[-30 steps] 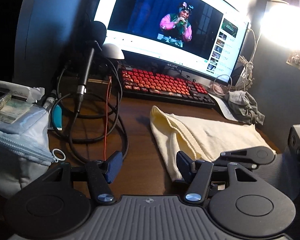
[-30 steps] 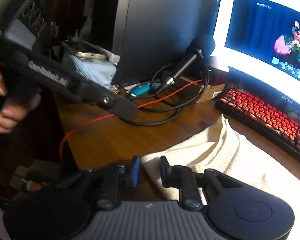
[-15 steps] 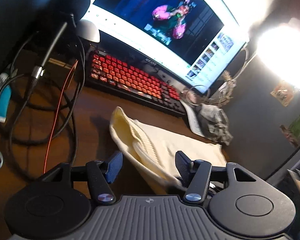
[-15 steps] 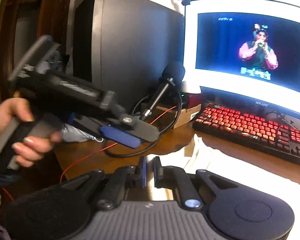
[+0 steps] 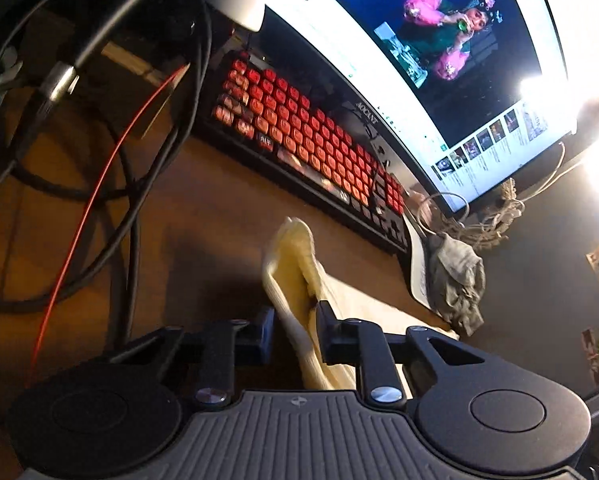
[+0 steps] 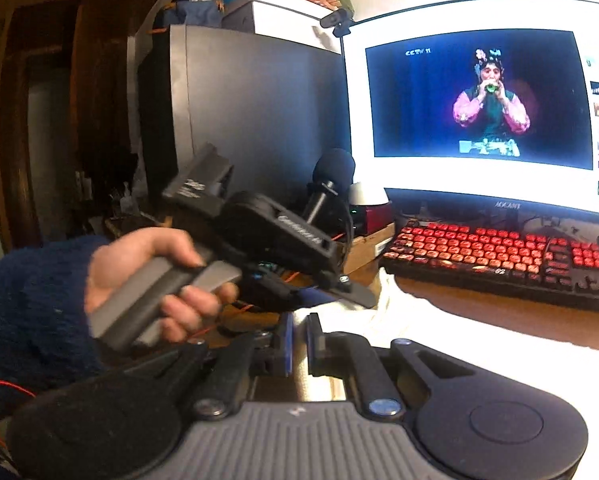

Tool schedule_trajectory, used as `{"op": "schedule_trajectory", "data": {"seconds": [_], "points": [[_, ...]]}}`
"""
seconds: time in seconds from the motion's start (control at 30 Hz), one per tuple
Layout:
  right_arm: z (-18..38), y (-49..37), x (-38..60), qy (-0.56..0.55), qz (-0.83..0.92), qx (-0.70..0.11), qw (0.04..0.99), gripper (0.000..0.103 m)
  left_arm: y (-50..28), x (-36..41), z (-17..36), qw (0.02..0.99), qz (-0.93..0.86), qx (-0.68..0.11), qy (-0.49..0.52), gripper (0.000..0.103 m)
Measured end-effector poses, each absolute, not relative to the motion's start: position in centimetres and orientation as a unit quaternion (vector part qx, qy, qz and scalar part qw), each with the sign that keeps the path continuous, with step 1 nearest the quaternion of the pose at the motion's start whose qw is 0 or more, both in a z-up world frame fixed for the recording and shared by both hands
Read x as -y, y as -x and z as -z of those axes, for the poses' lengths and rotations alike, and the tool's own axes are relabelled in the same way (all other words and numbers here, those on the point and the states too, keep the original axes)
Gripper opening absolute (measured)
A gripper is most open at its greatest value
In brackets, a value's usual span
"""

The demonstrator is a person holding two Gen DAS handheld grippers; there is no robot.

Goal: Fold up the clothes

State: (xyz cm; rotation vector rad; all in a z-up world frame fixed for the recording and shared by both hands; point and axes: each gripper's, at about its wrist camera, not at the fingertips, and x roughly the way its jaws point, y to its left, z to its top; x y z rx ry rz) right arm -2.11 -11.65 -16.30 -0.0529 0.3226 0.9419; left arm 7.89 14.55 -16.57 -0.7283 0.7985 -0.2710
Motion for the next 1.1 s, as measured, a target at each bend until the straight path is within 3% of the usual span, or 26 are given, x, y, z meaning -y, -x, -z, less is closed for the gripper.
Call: {"op": "schedule_trajectory", "data": {"seconds": [0.27, 0.87, 1.1], "points": [[16.4, 2.3, 11.5, 0.029, -0.46, -0.159, 0.873, 0.006, -9.7, -14.8, 17.6, 0.862, 0.1, -0.368, 0.333, 0.004], [17.2, 1.9, 8.4, 0.003, -0.498, -0.191, 0.846, 0.006, -7.6, -18.5, 15.0, 0.891, 0.067, -0.312, 0.322, 0.003], [16.8, 1.8, 10.7, -0.04, -0.495, -0.192, 0.847, 0.006, -7.8, -14.2, 11.9, 0.906, 0.104, -0.3, 0.281, 0.003]]}}
